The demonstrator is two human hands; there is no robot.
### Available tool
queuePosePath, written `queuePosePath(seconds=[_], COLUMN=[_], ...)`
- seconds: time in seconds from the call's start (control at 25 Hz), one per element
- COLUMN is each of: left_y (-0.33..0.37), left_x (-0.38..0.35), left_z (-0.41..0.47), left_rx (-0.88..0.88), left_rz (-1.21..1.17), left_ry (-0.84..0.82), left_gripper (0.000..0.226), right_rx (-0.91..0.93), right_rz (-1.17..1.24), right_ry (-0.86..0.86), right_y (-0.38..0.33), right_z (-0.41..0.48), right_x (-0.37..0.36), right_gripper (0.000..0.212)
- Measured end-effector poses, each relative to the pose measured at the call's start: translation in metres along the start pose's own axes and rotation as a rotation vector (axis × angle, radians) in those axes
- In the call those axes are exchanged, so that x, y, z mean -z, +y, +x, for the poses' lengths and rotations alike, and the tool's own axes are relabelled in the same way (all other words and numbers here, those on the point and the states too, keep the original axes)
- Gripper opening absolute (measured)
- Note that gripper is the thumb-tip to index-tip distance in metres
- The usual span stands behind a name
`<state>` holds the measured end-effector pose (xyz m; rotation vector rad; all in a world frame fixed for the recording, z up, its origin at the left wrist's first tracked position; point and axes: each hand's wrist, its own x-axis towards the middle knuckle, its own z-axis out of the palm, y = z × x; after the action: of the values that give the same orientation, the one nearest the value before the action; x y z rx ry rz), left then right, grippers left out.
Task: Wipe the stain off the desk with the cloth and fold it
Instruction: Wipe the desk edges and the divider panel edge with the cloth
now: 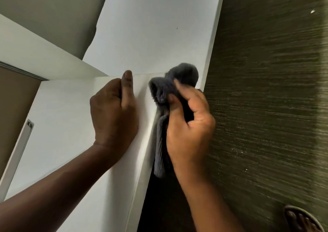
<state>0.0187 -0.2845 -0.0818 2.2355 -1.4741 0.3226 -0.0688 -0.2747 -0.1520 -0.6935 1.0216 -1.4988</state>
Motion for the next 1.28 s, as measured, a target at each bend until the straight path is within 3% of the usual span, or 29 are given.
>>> queuePosePath(seconds=[0.08,0.32,0.48,0.72,0.8,0.96,1.16,1.28], left_y=[0.000,0.000,0.001,0.004,0.005,0.003,0.007,0.006], left_x=[-0.001,0.000,-0.001,0.003,0.004,0.005,0.007,0.008], left_z=[0.000,0.001,0.000,0.001,0.003,0.002,0.001,0.000], left_rx=[0.013,0.032,0.058,0.086,0.092,0.113,0.123,0.116], left_rz=[-0.012,0.001,-0.042,0.013,0.018,-0.007,0.027,0.036], left_ry=[-0.013,-0.030,-0.043,-0.093,-0.097,-0.067,-0.055,-0.049], left_gripper=[0.052,0.052,0.050,0.049,0.048,0.047,0.047,0.045], right_rx=[-0.054,0.090,0.017,0.051,0.094,0.059,0.030,0.034], right_rz=[0.037,-0.078,-0.095,-0.237,-0.287,-0.315,-0.387,-0.402], right_ry=[-0.035,-0.125,-0.061,-0.120,-0.158,-0.064,-0.148,-0.095], right_y=[-0.001,-0.007,-0.008,-0.031,-0.029,-0.028,-0.053,-0.048], right_z=[0.009,-0.052,0.012,-0.067,-0.058,0.000,-0.061,-0.028], right_x=[-0.003,0.022,0.005,0.026,0.022,0.002,0.019,0.001], right_gripper=[0.029,0.027,0.025,0.031,0.026,0.026,0.025,0.022])
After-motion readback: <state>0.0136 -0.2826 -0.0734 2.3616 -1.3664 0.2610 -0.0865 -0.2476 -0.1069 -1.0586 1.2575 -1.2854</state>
